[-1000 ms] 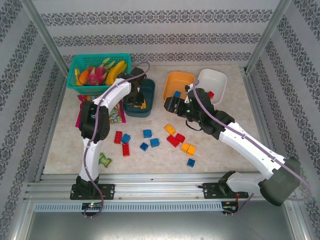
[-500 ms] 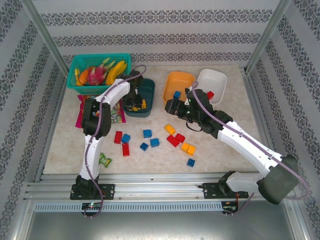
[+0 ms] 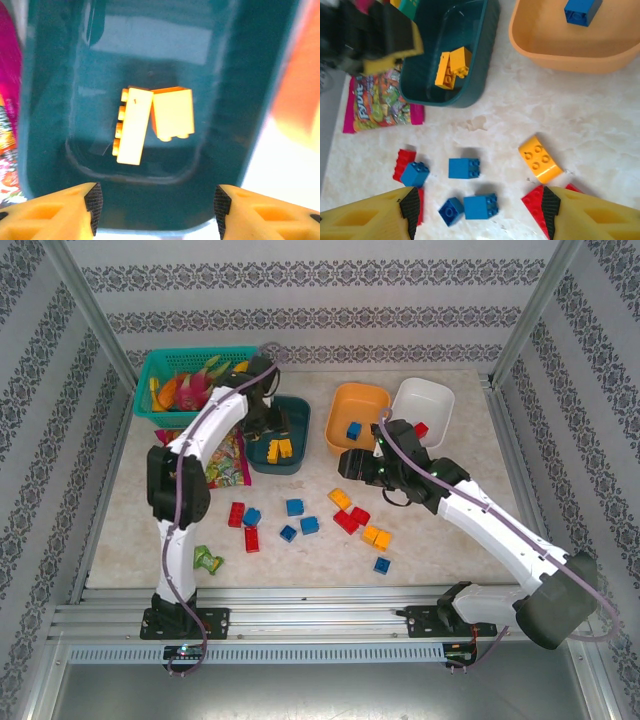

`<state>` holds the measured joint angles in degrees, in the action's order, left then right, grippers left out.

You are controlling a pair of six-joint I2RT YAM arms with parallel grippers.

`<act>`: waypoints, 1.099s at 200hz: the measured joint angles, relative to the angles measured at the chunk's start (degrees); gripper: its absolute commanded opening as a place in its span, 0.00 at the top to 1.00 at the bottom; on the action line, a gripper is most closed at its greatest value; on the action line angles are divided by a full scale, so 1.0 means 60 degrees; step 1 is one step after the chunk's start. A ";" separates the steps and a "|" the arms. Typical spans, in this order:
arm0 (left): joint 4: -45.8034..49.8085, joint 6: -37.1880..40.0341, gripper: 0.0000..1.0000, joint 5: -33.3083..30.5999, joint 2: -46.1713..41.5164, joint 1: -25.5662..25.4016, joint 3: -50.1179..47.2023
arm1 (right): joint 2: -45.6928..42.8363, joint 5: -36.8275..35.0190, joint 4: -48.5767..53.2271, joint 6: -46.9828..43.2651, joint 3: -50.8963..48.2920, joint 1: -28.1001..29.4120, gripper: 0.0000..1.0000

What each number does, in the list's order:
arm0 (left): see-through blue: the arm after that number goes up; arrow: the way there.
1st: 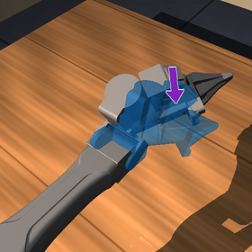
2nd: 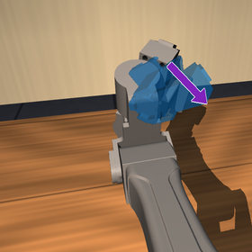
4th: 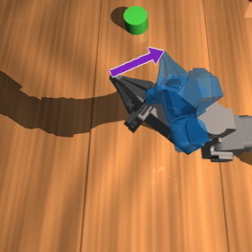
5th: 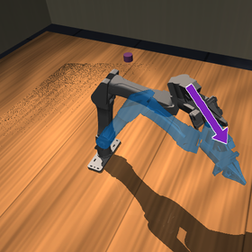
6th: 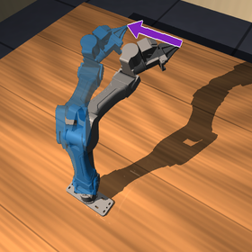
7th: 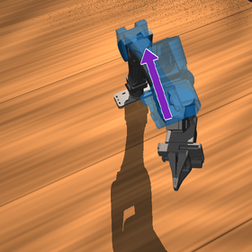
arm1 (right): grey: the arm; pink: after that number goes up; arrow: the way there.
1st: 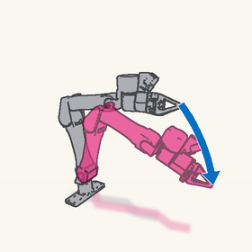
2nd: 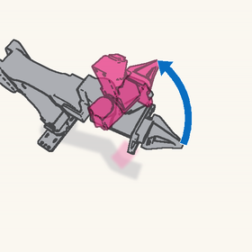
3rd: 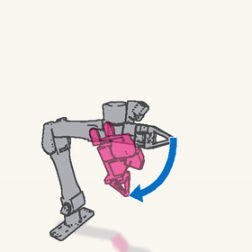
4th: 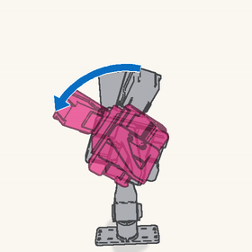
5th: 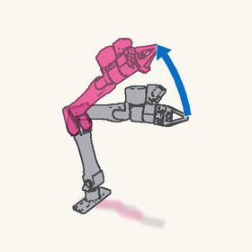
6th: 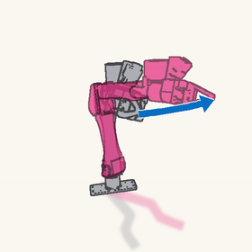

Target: Sort the legos into containers by color

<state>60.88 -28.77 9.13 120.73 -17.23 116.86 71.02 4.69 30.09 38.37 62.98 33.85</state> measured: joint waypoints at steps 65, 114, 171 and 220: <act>-0.1038 -0.0076 0.31 0.1239 -0.4954 0.0000 -0.2408 | 0.0576 -0.0350 0.2492 -0.2189 0.1133 0.0033 0.38; -0.1512 -0.0754 0.31 0.1810 -0.8320 0.0000 -0.6313 | 0.1246 -0.0288 0.3064 -0.3136 0.1137 0.1264 0.39; -0.0994 -0.2353 0.32 0.0652 -1.2761 0.0000 -0.9296 | 0.3880 0.0055 0.2390 -0.2532 0.2594 0.3610 0.40; -0.0608 -0.2761 0.33 0.0951 -1.3537 0.0000 -1.0324 | 0.4692 -0.0889 0.1763 -0.1133 0.2565 0.4014 0.37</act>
<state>57.23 -45.34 14.83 39.51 -17.23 54.92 99.18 -0.64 40.66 31.57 78.37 57.93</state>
